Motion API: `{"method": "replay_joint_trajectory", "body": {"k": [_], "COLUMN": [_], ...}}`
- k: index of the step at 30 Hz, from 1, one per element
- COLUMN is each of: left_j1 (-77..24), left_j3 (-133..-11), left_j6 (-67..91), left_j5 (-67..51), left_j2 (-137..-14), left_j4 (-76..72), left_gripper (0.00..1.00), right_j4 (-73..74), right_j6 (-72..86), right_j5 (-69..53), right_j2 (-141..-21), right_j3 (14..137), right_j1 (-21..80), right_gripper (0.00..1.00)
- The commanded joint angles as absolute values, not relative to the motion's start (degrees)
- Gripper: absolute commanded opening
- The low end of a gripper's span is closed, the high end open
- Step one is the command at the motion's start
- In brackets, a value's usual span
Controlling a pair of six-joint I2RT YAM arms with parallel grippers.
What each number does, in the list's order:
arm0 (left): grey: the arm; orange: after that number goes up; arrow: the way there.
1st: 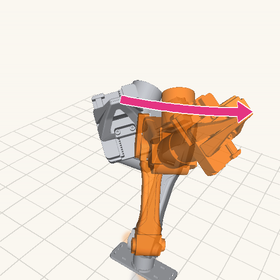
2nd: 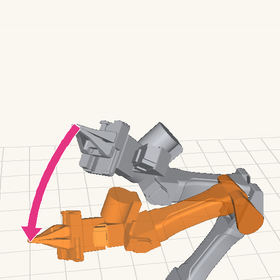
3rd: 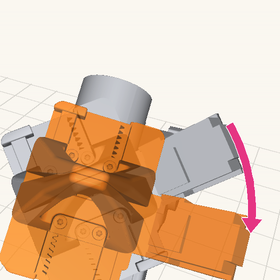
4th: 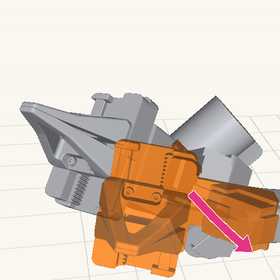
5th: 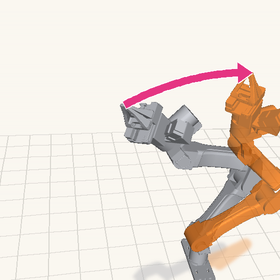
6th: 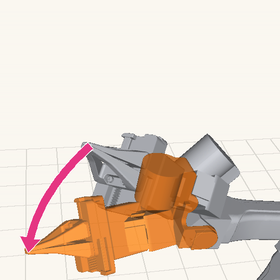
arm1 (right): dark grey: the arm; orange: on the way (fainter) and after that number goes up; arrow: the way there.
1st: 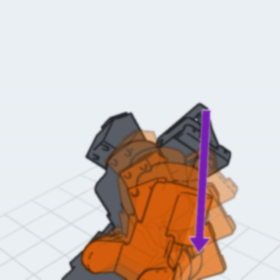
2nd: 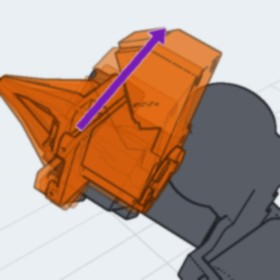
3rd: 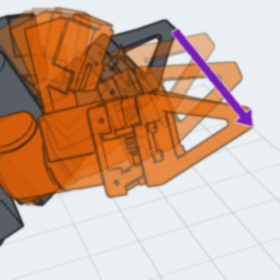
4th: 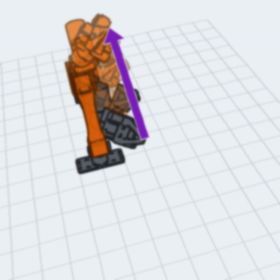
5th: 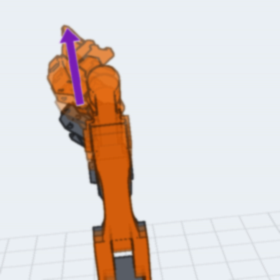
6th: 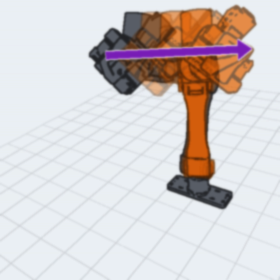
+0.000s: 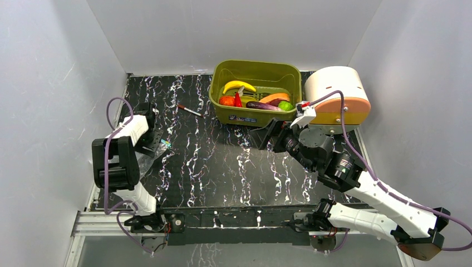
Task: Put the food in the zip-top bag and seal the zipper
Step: Pick up the zipper food storage bag at the corner of the board.
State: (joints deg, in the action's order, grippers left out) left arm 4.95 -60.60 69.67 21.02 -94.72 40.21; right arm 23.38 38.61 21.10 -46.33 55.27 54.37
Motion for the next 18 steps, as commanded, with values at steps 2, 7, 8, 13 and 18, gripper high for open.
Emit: {"method": "replay_joint_trajectory", "body": {"k": [2,7,8,13,18], "left_j1": [5.5,5.6,5.6,5.6,5.6], "left_j3": [-59.6,-59.1,-58.9,-58.0,-57.6], "left_j6": [68.4,68.1,68.1,68.2,68.4], "left_j5": [18.7,17.4,17.0,16.4,16.3], "left_j2": [-97.8,-100.3,-100.7,-101.8,-102.0], "left_j4": [39.0,38.4,38.4,38.5,39.3], "left_gripper": [0.67,0.66,0.65,0.54,0.30], "right_j4": [20.0,20.0,19.9,19.5,19.5], "right_j6": [37.7,37.7,37.8,38.1,38.1], "right_j5": [22.0,21.9,21.9,21.6,21.4], "right_j2": [-45.3,-45.3,-45.4,-45.9,-46.2], "right_j3": [55.1,55.1,55.1,55.0,55.0], "right_j1": [54.6,54.7,54.7,54.6,54.6], "right_gripper": [0.98,0.98,0.98,0.98,0.98]}}
